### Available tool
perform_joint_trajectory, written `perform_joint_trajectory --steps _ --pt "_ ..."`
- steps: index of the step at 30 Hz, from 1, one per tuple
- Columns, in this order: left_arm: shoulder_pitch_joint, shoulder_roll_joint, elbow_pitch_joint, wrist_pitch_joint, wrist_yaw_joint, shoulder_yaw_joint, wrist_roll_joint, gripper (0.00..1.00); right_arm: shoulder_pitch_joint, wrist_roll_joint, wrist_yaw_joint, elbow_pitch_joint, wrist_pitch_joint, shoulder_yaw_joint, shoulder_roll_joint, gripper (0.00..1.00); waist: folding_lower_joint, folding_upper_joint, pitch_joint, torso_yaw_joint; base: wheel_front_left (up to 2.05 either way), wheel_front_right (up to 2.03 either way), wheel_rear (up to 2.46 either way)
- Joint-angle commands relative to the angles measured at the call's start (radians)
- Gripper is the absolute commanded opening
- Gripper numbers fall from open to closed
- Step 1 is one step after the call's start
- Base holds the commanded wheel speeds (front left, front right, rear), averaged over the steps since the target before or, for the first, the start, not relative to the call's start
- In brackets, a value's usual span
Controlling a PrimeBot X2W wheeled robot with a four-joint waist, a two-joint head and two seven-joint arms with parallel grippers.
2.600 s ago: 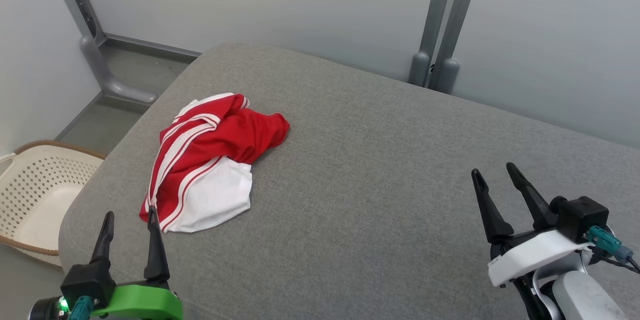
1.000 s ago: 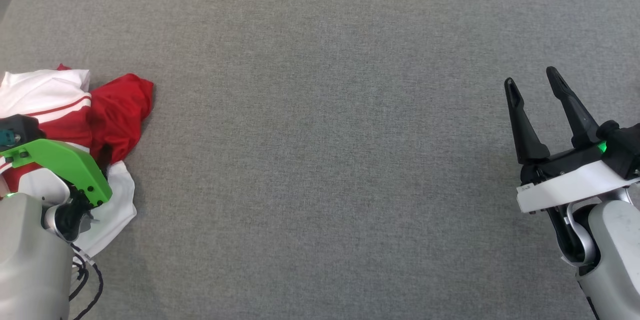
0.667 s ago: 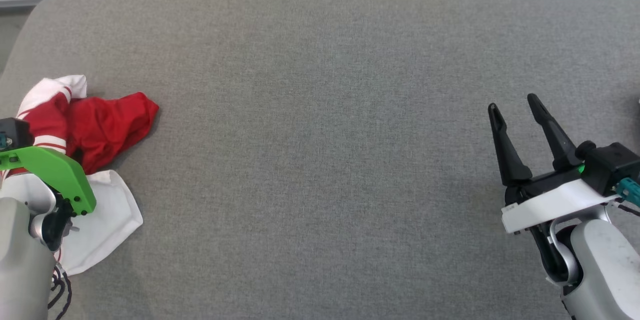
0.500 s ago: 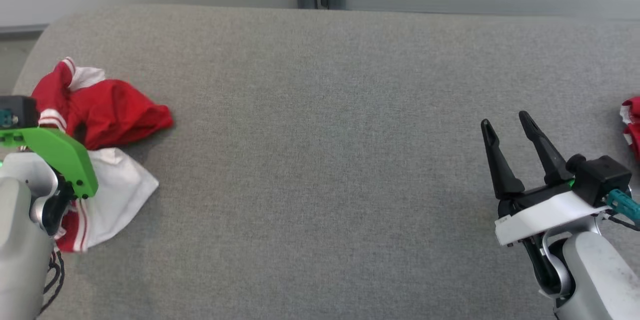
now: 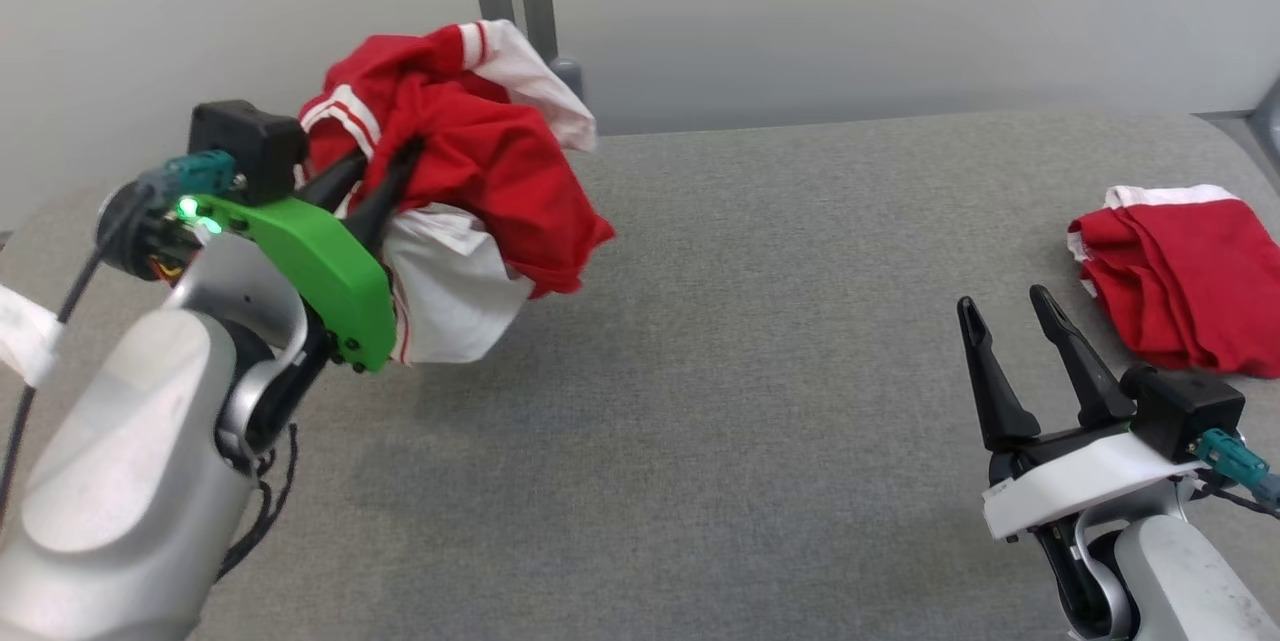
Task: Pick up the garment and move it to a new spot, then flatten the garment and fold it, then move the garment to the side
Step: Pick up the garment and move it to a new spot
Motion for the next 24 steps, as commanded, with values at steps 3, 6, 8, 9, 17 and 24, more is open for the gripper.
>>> perform_joint_trajectory --steps 3,6,8,9,17,24 --pt "0.083 -0.024 -0.107 -0.009 0.040 -0.028 0.010 0.00 -0.008 0.000 0.000 -0.006 -0.003 -0.005 -0.008 1.00 0.0000 0.0000 -0.018 -0.105 0.00 0.00 0.00" --pt "0.137 -0.045 -0.152 -0.036 0.074 -0.060 0.046 0.00 -0.014 -0.003 0.000 -0.010 -0.003 -0.007 -0.010 1.00 0.0000 0.0000 -0.010 -0.141 0.00 0.00 0.00" --pt "0.165 -0.051 -0.145 -0.087 0.107 -0.084 0.110 0.00 -0.018 -0.001 0.000 -0.009 -0.003 -0.007 -0.013 1.00 0.0000 0.0000 -0.004 -0.164 0.00 0.00 0.00" --pt "0.197 -0.063 -0.123 -0.111 0.120 -0.103 0.123 0.00 -0.022 0.001 0.000 -0.007 -0.003 -0.004 -0.011 1.00 0.0000 0.0000 -0.001 -0.178 0.00 0.00 0.00" --pt "0.290 -0.199 0.152 -0.301 0.138 -0.194 0.178 0.08 -0.022 0.012 0.000 0.002 -0.003 0.004 -0.012 1.00 0.0000 0.0000 0.013 -0.208 0.00 0.00 0.00" --pt "0.238 -0.266 0.323 -0.389 0.090 -0.219 0.177 1.00 -0.015 0.016 0.000 0.016 -0.003 0.006 -0.017 1.00 0.0000 0.0000 0.006 -0.181 0.00 0.00 0.00"
